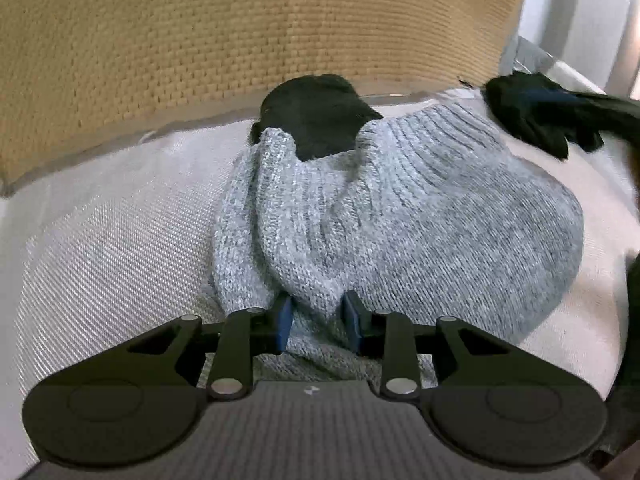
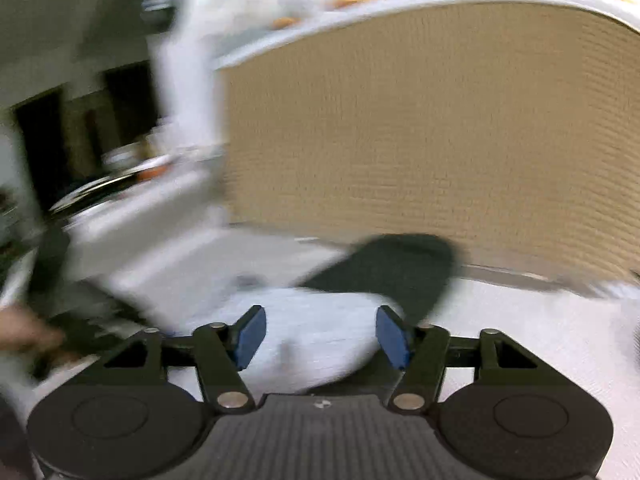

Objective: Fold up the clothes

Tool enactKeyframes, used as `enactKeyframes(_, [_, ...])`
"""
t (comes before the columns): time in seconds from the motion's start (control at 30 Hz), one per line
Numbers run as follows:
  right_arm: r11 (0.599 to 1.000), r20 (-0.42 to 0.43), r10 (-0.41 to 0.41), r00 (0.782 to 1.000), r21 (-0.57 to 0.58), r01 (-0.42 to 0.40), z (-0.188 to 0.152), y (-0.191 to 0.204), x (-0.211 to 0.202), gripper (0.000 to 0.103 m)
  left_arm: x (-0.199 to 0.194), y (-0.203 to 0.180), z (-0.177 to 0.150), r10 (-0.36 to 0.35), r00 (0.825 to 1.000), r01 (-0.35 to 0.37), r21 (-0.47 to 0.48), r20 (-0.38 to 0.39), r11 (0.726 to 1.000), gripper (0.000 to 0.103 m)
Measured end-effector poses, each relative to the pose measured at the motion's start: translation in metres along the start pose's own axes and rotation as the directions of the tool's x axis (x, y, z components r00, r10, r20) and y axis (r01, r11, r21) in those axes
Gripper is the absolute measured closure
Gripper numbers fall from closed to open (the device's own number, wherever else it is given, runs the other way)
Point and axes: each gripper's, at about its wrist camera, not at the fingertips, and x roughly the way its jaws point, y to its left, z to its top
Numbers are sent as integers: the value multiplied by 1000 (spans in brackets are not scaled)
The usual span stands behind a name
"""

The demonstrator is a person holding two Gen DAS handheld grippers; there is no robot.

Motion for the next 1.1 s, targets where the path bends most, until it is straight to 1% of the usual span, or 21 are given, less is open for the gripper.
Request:
enactKeyframes(0.03, [998, -6, 38, 999, -45, -38, -1, 14, 0, 51, 0, -1, 0, 3, 1000, -3, 3, 1, 1000, 70])
enactKeyframes(0.07, [994, -32, 58, 998, -86, -61, -3, 29, 3, 62, 0, -1, 0, 5, 1000, -5, 5, 1, 1000, 70])
enactKeyframes(0.1, [987, -70, 79, 994, -137, -88, -7, 45, 7, 78, -1, -2, 0, 7, 1000, -7, 5, 0, 1000, 70])
enactKeyframes(0.13, [975, -105, 93, 990, -190, -111, -12, 59, 12, 81, -1, -2, 0, 9, 1000, -9, 7, 0, 1000, 70])
enactKeyframes(0.17, [959, -130, 74, 989, -263, -107, -18, 73, 18, 82, -3, -3, -1, 9, 1000, -9, 11, -3, 1000, 70])
enactKeyframes(0.2, [939, -155, 31, 987, -335, -82, -26, 83, 26, 87, -6, -4, -2, 8, 1000, -8, 18, -7, 1000, 71])
enactKeyframes(0.23, [926, -166, -3, 986, -372, -59, -32, 87, 33, 90, -8, -5, -3, 8, 1000, -7, 24, -11, 1000, 71])
enactKeyframes(0.3, [914, -159, -34, 987, -405, -34, -41, 84, 42, 95, -12, -6, -6, -11, 999, 12, 41, -40, 999, 71])
enactKeyframes(0.37, [901, -161, -74, 984, -433, -3, -45, 76, 52, 98, -16, -9, -9, -62, 996, 66, 63, -63, 996, 71])
enactKeyframes(0.4, [905, -164, -82, 983, -425, 4, -45, 72, 59, 102, -19, -11, -11, -91, 993, 97, 79, -68, 992, 72])
enactKeyframes(0.43, [909, -166, -90, 982, -417, 12, -45, 67, 66, 103, -22, -14, -14, -122, 990, 128, 97, -71, 987, 72])
enactKeyframes(0.47, [912, -169, -98, 981, -409, 20, -45, 63, 72, 103, -23, -16, -16, -136, 988, 144, 110, -75, 983, 71])
enactKeyframes(0.53, [921, -178, -105, 978, -389, 28, -44, 59, 82, 103, -24, -20, -18, -146, 986, 156, 128, -84, 979, 71])
enactKeyframes(0.67, [938, -198, -106, 974, -346, 32, -39, 60, 97, 103, -26, -28, -24, -165, 981, 180, 164, -102, 970, 67])
enactKeyframes(0.73, [936, -194, -110, 975, -351, 36, -42, 62, 95, 103, -27, -32, -26, -174, 978, 192, 181, -111, 964, 67])
enactKeyframes(0.9, [954, -198, -73, 978, -300, 10, -39, 50, 91, 103, -30, -41, -33, -196, 971, 223, 225, -135, 949, 66])
enactKeyframes(1.0, [950, -199, -74, 977, -312, 9, -40, 52, 91, 103, -30, -40, -37, -184, 971, 215, 232, -150, 949, 66])
enactKeyframes(1.1, [958, -200, -62, 978, -286, 2, -38, 49, 92, 103, -31, -37, -42, -161, 973, 195, 220, -166, 956, 67])
